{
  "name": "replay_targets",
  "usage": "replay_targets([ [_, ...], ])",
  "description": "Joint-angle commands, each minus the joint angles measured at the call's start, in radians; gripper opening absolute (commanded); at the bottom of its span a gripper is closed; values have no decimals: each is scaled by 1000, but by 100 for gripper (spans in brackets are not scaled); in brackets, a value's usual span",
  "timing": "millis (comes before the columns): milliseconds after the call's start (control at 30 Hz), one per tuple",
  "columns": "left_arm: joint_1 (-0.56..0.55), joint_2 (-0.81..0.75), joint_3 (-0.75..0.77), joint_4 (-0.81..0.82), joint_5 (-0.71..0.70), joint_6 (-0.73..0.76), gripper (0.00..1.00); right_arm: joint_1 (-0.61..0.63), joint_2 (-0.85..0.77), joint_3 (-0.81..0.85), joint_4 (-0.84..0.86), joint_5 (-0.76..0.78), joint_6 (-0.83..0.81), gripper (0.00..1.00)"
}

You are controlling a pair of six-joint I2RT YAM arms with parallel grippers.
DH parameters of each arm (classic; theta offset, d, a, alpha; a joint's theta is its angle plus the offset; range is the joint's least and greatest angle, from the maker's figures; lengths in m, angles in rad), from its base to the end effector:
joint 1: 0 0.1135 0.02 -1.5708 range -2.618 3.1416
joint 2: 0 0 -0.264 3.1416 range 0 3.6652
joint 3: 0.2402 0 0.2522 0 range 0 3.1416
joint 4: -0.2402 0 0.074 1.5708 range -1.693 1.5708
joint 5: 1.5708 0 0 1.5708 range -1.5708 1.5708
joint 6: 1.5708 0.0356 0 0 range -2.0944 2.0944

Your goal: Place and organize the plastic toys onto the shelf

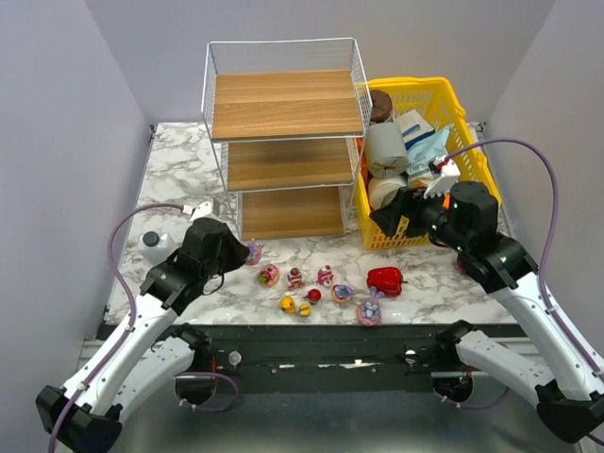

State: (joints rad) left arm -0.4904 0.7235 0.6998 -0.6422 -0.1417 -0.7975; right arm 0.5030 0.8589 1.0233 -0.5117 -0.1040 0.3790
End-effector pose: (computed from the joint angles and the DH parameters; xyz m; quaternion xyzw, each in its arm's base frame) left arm 0.1385 -0.0683 0.2750 -0.1678 0.8818 -0.2109 0.3870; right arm 0.1579 0.0911 0.3754 -0.0804 0.8141 0.2833 0.5005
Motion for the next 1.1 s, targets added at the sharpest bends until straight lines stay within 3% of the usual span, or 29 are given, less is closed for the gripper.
replay_targets([
  [0, -69, -1, 27, 131, 71, 95, 0, 3, -20, 41, -25, 64, 20, 90],
  [167, -224, 97, 73, 236, 15, 139, 0, 5, -34, 57, -51, 98, 21, 90],
  [400, -358, 316, 148, 334, -131, 178, 0, 5, -60, 83, -131, 197, 52, 90],
  [667, -435, 477, 187, 452, -202, 254, 0, 5, -110, 75, -195, 257, 67, 91],
  [1067, -448, 663, 236, 569, -216, 337, 0, 5, -135, 67, -228, 256, 90, 91],
])
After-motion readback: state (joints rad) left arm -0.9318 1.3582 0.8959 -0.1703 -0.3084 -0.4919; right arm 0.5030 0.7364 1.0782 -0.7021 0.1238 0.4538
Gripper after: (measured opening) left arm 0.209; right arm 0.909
